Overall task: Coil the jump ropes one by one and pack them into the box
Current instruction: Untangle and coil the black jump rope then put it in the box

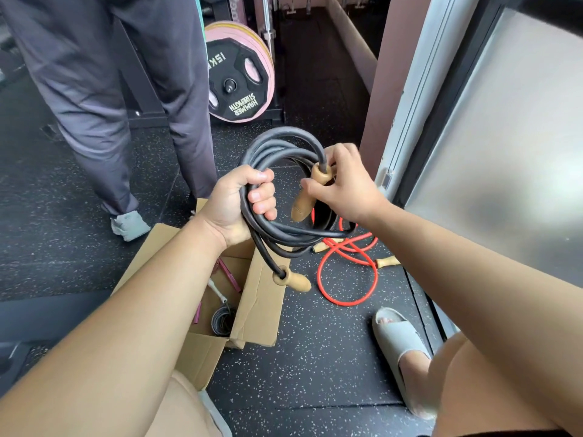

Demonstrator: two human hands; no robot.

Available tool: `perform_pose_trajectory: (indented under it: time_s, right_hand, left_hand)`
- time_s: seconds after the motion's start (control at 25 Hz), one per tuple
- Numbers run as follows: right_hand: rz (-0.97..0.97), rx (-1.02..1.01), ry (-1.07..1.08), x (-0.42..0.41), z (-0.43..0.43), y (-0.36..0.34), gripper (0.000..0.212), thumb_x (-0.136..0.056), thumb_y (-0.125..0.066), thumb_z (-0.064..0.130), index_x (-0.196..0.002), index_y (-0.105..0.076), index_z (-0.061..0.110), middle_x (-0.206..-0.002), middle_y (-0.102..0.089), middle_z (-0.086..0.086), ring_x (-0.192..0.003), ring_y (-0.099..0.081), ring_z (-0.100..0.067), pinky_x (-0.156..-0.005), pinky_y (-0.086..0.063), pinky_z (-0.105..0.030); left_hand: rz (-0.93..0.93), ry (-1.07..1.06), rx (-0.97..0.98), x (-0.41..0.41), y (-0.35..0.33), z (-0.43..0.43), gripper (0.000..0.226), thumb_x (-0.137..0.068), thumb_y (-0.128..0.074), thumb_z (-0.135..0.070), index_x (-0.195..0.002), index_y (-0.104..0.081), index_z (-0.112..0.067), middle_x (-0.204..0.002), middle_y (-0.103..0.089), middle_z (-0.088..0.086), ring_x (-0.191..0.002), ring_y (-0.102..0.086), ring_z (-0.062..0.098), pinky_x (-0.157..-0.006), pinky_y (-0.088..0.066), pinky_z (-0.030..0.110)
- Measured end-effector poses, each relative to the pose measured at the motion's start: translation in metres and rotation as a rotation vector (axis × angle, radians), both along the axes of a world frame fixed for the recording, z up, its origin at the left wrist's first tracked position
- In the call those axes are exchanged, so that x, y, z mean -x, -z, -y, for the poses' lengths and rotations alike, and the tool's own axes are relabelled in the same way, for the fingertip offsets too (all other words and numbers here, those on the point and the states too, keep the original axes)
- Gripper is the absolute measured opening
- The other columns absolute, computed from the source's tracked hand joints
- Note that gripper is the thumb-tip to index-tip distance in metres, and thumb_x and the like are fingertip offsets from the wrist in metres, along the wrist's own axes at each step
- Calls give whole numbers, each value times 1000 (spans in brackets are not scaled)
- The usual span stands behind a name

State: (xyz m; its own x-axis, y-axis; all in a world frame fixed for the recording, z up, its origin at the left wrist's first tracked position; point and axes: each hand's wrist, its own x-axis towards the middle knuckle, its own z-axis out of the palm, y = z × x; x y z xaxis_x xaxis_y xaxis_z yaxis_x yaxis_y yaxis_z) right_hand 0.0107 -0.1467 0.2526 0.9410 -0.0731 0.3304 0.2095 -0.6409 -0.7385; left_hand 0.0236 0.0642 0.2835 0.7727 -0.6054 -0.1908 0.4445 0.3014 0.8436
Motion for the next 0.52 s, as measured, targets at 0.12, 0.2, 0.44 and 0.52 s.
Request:
perform_pose_trajectory:
  time_s: [0.12, 0.2, 0.44, 0.52]
  right_hand:
    - [-129, -263, -53, -4, -5, -3, 53, -80, -77, 18, -114, -36, 13, -99, -53, 3, -86, -54, -3, -77, -43, -16]
    - [-253, -275, -123, -8, 0, -4, 65, -71, -81, 28, -123, -44, 17, -103, -65, -1, -94, -66, -13, -90, -53, -27]
    - [-144, 51, 59, 0, -8, -3, 62, -67, -90, 40, -106, -45, 25, -79, -60, 16, -69, -56, 2, -62, -44, -19]
    - [-207, -163, -90, -5, -1, -1, 64, -63, -92, 43, -105, -50, 20, -83, -62, 14, -75, -58, -4, -77, -54, -32]
  left_hand:
    - [4, 29, 55, 6, -8, 3, 4, -79, -42, -20, -76, -39, -20, -44, -34, -11, -39, -32, 6, -49, -37, 23]
    - [8, 48, 67, 10, -12, 6, 3, -80, -41, -21, -77, -40, -20, -44, -34, -11, -39, -32, 6, -49, -36, 23]
    - [-11, 41, 79, 10, -11, 12, 4, -81, -40, -21, -77, -41, -20, -44, -35, -11, -38, -32, 6, -48, -36, 22]
    - [-15, 34, 75, 5, -11, 7, 5, -82, -39, -21, -78, -43, -20, -44, -35, -11, -39, -32, 5, -48, -35, 22]
